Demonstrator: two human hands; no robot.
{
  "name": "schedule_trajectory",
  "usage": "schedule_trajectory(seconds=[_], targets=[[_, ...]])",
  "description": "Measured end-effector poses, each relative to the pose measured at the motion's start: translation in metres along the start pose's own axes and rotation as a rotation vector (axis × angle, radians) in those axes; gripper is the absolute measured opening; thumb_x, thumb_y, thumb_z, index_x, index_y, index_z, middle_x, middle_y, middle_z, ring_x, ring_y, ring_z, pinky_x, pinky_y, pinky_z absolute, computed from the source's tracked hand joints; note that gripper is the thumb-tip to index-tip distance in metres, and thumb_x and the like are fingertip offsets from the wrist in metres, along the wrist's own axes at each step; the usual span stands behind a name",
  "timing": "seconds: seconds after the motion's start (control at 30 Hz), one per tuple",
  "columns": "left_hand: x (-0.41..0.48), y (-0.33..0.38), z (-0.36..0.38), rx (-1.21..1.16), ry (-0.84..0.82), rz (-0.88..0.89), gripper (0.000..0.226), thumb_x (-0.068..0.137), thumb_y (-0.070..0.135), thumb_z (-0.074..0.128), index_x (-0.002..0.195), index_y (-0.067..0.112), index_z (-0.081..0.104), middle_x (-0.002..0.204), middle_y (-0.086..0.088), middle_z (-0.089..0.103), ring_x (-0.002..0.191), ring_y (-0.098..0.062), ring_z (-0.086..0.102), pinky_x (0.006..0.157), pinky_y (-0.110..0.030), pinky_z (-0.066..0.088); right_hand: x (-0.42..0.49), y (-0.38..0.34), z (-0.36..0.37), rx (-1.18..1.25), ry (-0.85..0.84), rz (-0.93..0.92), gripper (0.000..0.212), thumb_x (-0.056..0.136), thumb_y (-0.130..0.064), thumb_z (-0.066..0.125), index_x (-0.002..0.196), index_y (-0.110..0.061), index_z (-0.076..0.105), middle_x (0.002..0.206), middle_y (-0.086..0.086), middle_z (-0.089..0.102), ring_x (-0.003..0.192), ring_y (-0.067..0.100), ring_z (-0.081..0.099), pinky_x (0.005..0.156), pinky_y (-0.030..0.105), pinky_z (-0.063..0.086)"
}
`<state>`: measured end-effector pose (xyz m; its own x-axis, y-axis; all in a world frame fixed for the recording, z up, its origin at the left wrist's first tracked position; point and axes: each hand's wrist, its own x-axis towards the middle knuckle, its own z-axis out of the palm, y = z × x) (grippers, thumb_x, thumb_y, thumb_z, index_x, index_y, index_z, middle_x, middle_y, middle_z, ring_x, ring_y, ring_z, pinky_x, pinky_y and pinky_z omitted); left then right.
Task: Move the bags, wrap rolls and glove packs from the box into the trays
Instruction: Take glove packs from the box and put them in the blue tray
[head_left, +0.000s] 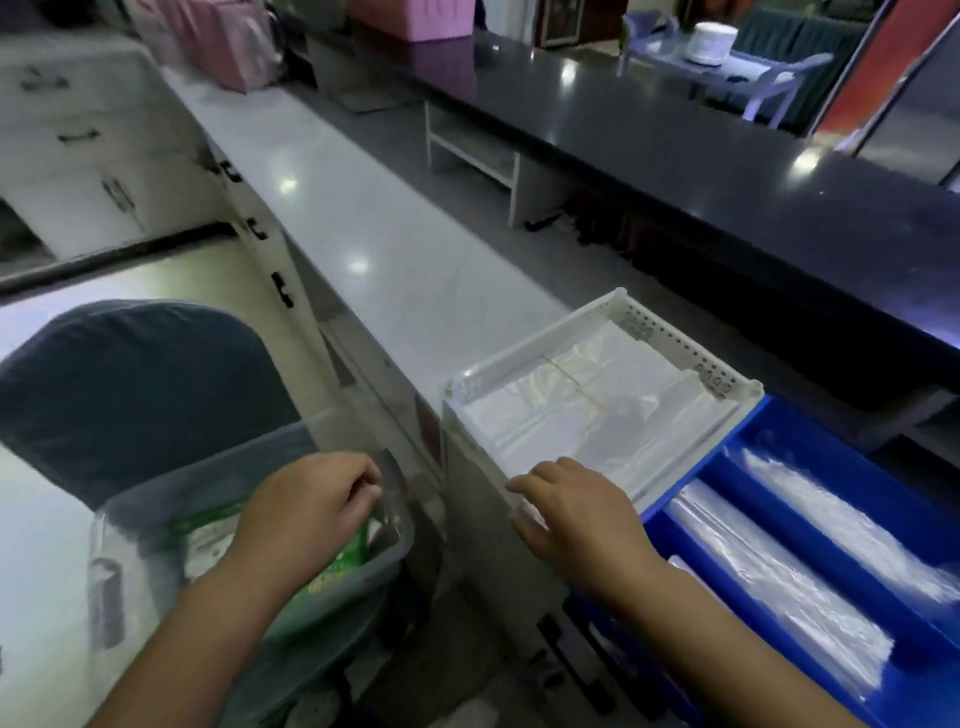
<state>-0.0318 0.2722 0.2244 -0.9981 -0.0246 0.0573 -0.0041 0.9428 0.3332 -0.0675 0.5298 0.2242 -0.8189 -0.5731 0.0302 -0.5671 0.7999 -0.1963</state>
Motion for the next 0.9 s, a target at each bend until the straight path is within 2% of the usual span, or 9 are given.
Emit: schedule_trajectory(seconds=[0.1, 0.2, 0.33, 0.53, 0.63, 0.77, 0.9], targets=[[-0.001, -0.047, -0.008, -0.013, 0.004, -0.061, 0.004, 0.084, 0.034, 0.058, 0.085, 0.033, 0.062, 0.082, 0.011, 0.065, 0.081, -0.012, 0.058, 0.058, -0.030, 0.039, 0.024, -0.029, 0.007, -0.056, -0.023, -0.042, 0.032, 0.089, -0.041, 0.039, 0.104, -0.021, 0.060, 0.099, -0.002, 0.063, 0.091, 0.020, 0.055, 0.073, 0.036, 0.049], [0.002, -0.104, -0.019, -0.010, -0.003, -0.102, 0.007, 0.085, 0.032, 0.057, 0.088, 0.031, 0.063, 0.086, 0.009, 0.067, 0.085, -0.015, 0.059, 0.064, -0.031, 0.043, 0.056, -0.064, 0.018, -0.070, -0.021, -0.073, 0.028, 0.086, -0.039, 0.045, 0.097, -0.020, 0.063, 0.092, -0.002, 0.065, 0.085, 0.020, 0.058, 0.066, 0.031, 0.048], [0.006, -0.187, -0.034, 0.003, -0.011, -0.163, 0.010, 0.085, 0.031, 0.055, 0.092, 0.029, 0.063, 0.093, 0.007, 0.068, 0.089, -0.018, 0.061, 0.065, -0.031, 0.044, 0.107, -0.116, 0.046, -0.070, -0.091, -0.039, 0.029, 0.089, -0.041, 0.043, 0.106, -0.024, 0.059, 0.103, -0.005, 0.061, 0.096, 0.016, 0.055, 0.076, 0.032, 0.051], [-0.002, -0.304, -0.040, 0.019, -0.054, -0.260, 0.012, 0.084, 0.031, 0.056, 0.091, 0.026, 0.064, 0.094, 0.004, 0.069, 0.089, -0.020, 0.062, 0.061, -0.029, 0.038, 0.171, -0.182, 0.107, -0.069, -0.244, -0.046, 0.033, 0.090, -0.041, 0.042, 0.115, -0.024, 0.056, 0.108, -0.004, 0.060, 0.101, 0.016, 0.053, 0.079, 0.032, 0.049], [-0.010, -0.340, -0.040, -0.012, -0.095, -0.320, 0.015, 0.085, 0.030, 0.056, 0.095, 0.024, 0.065, 0.097, 0.002, 0.070, 0.089, -0.021, 0.063, 0.063, -0.029, 0.044, 0.189, -0.205, 0.129, -0.054, -0.330, -0.029, 0.034, 0.089, -0.038, 0.045, 0.117, -0.022, 0.056, 0.110, 0.000, 0.060, 0.104, 0.021, 0.054, 0.079, 0.036, 0.048], [-0.024, -0.370, -0.031, -0.066, -0.134, -0.392, 0.018, 0.086, 0.032, 0.054, 0.100, 0.028, 0.065, 0.098, 0.002, 0.070, 0.087, -0.021, 0.063, 0.064, -0.029, 0.047, 0.209, -0.218, 0.159, -0.003, -0.396, -0.023, 0.028, 0.086, -0.034, 0.052, 0.106, -0.017, 0.061, 0.102, 0.005, 0.062, 0.100, 0.026, 0.057, 0.071, 0.037, 0.046], [-0.039, -0.386, -0.014, -0.104, -0.173, -0.465, 0.017, 0.086, 0.031, 0.053, 0.098, 0.028, 0.065, 0.096, 0.003, 0.069, 0.087, -0.019, 0.062, 0.066, -0.030, 0.048, 0.232, -0.220, 0.202, 0.065, -0.498, 0.010, 0.030, 0.086, -0.036, 0.053, 0.111, -0.022, 0.062, 0.105, 0.002, 0.065, 0.100, 0.021, 0.059, 0.072, 0.032, 0.046]])
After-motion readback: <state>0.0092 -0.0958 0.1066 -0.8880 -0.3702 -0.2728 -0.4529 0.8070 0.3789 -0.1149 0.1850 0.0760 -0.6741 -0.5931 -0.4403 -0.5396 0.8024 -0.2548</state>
